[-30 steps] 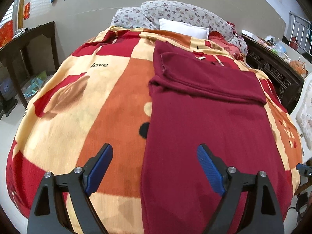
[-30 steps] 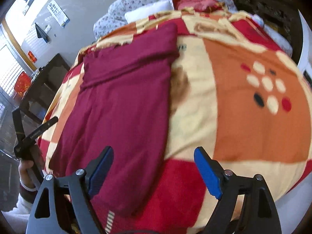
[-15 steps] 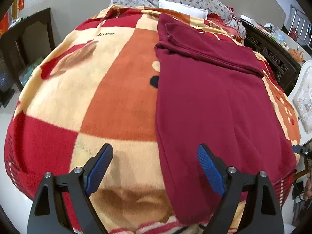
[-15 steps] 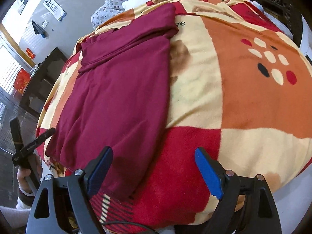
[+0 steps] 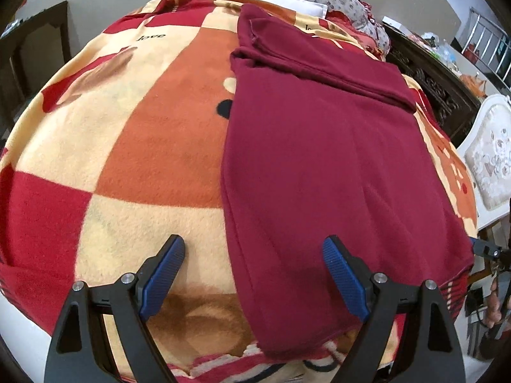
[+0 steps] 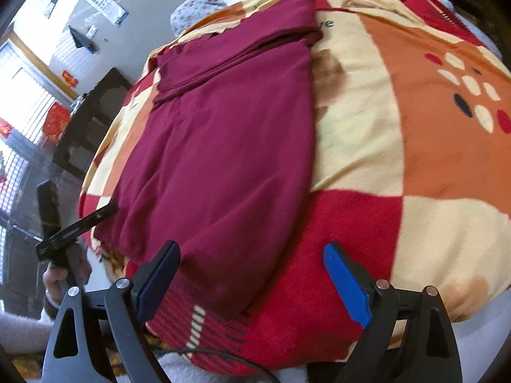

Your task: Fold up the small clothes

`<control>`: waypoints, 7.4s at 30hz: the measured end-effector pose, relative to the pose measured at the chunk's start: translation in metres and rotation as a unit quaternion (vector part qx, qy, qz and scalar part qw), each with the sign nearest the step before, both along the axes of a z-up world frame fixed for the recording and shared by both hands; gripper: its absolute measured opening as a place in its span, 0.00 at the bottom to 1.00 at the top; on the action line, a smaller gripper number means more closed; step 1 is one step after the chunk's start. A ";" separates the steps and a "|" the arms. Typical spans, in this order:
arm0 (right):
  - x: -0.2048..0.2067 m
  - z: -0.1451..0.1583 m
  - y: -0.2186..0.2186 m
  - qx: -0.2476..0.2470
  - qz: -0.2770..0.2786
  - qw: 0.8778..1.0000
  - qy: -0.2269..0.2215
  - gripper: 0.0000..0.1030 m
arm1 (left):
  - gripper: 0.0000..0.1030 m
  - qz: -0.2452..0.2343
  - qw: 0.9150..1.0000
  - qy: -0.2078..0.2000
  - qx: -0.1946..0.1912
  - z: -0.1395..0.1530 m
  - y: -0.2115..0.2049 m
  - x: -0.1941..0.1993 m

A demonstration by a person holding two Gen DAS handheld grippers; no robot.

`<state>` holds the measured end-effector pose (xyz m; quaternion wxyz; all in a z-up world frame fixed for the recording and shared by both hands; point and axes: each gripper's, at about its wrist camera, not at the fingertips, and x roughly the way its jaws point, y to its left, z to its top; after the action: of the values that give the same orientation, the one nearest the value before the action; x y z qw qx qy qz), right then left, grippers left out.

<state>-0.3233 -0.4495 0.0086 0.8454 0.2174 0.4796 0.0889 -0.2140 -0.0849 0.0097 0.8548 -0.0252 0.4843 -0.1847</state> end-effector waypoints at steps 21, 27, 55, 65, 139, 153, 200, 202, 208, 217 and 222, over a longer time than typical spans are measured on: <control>0.000 -0.007 0.015 0.044 0.028 0.998 -0.022 0.96 | 0.91 -0.009 0.999 -0.004 0.036 -0.006 -0.009 -0.004; 0.005 -0.009 0.019 0.073 0.038 0.996 -0.035 0.96 | 0.92 -0.008 1.000 -0.003 0.027 -0.007 -0.007 -0.005; 0.022 0.025 0.006 0.142 0.043 0.979 -0.137 0.15 | 0.06 -0.050 0.997 -0.021 -0.059 0.044 0.004 0.015; 0.070 0.076 -0.014 0.133 0.023 0.969 -0.206 0.15 | 0.06 -0.035 0.993 -0.093 -0.069 0.093 -0.008 0.078; 0.355 0.071 -0.093 -0.061 -0.112 0.983 -0.129 0.60 | 0.82 0.104 0.991 -0.080 0.004 0.058 -0.094 0.373; 0.337 0.055 -0.070 -0.105 -0.104 0.984 -0.096 0.60 | 0.82 0.082 0.990 -0.108 0.042 0.068 -0.092 0.319; 0.335 0.059 0.060 -0.105 0.037 0.987 -0.115 0.65 | 0.88 0.110 0.989 -0.049 -0.080 0.006 -0.044 0.273; 0.347 0.058 0.072 -0.122 0.048 0.984 -0.117 0.63 | 0.89 0.108 0.990 -0.052 -0.078 0.005 -0.045 0.273; 0.384 0.039 0.086 -0.173 0.037 0.979 -0.104 0.63 | 0.94 0.098 0.991 -0.057 -0.076 0.004 -0.047 0.274; 0.413 0.027 0.072 -0.157 0.004 0.981 -0.118 0.67 | 0.99 0.084 0.992 -0.063 -0.073 0.002 -0.051 0.275; 0.400 0.042 0.070 -0.134 -0.005 0.983 -0.123 0.68 | 1.00 0.076 0.992 -0.064 -0.083 0.002 -0.048 0.275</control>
<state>0.0764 -0.3798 0.0508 0.9197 0.0918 0.3789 0.0459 0.0608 -0.1329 0.0116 0.8907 -0.1210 0.4082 -0.1596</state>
